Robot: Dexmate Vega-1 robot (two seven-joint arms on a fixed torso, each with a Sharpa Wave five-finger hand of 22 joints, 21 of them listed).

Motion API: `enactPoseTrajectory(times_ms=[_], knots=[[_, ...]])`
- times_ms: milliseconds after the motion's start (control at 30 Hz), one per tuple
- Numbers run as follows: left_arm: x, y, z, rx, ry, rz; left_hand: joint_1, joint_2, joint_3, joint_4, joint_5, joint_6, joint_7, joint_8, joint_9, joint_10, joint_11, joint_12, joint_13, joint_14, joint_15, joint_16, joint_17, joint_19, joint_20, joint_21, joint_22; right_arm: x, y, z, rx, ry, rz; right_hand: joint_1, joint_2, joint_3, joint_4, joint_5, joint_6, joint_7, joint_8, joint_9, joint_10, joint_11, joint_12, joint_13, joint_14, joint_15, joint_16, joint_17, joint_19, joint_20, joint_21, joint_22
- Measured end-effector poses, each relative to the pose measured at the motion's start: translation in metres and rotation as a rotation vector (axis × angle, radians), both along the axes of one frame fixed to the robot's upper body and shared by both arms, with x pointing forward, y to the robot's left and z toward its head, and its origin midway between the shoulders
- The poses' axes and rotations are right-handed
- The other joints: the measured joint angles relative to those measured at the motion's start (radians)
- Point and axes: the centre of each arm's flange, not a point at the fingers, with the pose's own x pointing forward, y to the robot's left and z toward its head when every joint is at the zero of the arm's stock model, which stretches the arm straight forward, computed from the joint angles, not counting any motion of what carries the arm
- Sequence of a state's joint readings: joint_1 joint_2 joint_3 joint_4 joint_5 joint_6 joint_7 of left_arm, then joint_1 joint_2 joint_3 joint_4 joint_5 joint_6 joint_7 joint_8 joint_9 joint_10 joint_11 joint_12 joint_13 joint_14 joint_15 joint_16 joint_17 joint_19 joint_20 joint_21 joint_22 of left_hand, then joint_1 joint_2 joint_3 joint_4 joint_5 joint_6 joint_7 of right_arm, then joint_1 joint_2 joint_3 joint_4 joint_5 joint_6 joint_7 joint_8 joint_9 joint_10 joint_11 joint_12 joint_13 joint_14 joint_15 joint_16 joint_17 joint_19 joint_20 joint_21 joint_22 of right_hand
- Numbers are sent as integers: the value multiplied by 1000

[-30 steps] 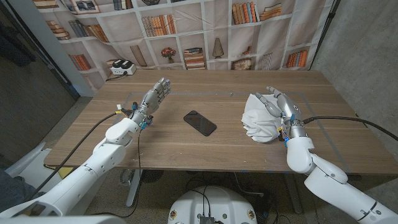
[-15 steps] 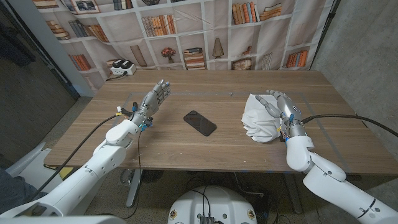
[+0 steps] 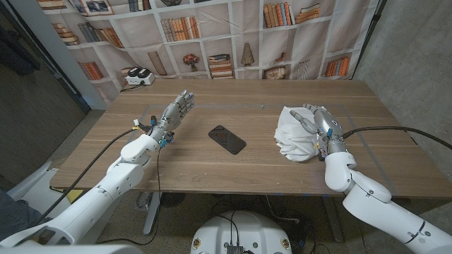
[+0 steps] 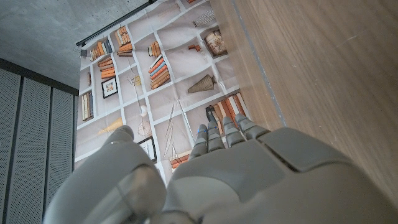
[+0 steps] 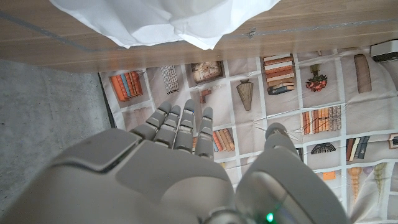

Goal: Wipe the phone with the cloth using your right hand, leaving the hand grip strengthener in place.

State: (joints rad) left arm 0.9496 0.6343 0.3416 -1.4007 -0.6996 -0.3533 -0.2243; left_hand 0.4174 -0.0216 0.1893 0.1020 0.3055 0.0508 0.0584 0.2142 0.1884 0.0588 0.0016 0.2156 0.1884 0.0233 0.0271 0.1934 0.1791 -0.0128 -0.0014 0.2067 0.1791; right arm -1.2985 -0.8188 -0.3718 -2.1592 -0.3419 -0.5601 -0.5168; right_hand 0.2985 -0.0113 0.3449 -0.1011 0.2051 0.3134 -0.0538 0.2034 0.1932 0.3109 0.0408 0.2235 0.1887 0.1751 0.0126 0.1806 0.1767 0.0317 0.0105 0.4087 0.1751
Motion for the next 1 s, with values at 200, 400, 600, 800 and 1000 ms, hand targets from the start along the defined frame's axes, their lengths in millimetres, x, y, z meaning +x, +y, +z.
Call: enactPoseTrajectory(times_ms=[200, 400, 600, 800, 1000], knots=[[0, 1, 0, 6, 4, 2, 0, 0, 0, 0, -7, 9, 0, 0, 0, 0, 0, 0, 0, 0, 0, 0, 0, 0, 0, 0, 0, 2, -2, -3, -2, 23, -20, 0, 0, -4, -4, 0, 6, -6, 0, 0, 0, 0, 0, 0, 0, 0, 0, 0, 0, 0, -3, 0], [0, 1, 1, 8, 6, 2, 0, 0, 0, 0, -7, 10, 0, 0, 0, 0, 0, 0, 0, 0, 0, 0, 0, 0, 0, 0, 0, 3, -1, -5, -9, 30, -21, 4, -4, -4, -4, 0, 4, -8, 0, 0, 0, 0, 0, 0, 0, 0, 0, 0, 0, 0, -6, 0], [-2, 1, 2, 12, 3, 2, 0, 0, -3, -3, -7, 10, 0, 0, 0, 1, 2, 0, 0, 0, 0, 0, 0, 0, 0, 0, 0, 5, -2, -9, -9, 53, -33, 4, -4, -7, -7, 0, 1, -11, -1, 0, -5, -5, 0, 5, 0, 0, 0, 0, 0, 0, -6, 0], [-3, 0, 3, 15, -2, 2, 0, 0, -3, -3, -7, 10, 0, 0, 0, 1, 2, 0, 0, 0, 0, 0, 0, 0, 0, 0, 0, 7, -3, -12, -20, 77, -43, 6, -6, -7, -7, 0, -11, -10, -5, 0, -13, -2, 0, 5, 0, 0, 0, 0, 6, 6, -11, 0], [-4, -1, 3, 17, -1, 1, 0, 0, -3, -3, -7, 10, 0, 0, 0, 1, 2, 0, 0, 0, 0, 0, 0, 0, 0, 0, 0, 9, -5, -13, -31, 97, -52, 8, -8, -5, -14, 0, -30, -9, -12, 0, -29, 0, -5, 5, -7, 7, 0, 0, 8, 8, -12, 0]])
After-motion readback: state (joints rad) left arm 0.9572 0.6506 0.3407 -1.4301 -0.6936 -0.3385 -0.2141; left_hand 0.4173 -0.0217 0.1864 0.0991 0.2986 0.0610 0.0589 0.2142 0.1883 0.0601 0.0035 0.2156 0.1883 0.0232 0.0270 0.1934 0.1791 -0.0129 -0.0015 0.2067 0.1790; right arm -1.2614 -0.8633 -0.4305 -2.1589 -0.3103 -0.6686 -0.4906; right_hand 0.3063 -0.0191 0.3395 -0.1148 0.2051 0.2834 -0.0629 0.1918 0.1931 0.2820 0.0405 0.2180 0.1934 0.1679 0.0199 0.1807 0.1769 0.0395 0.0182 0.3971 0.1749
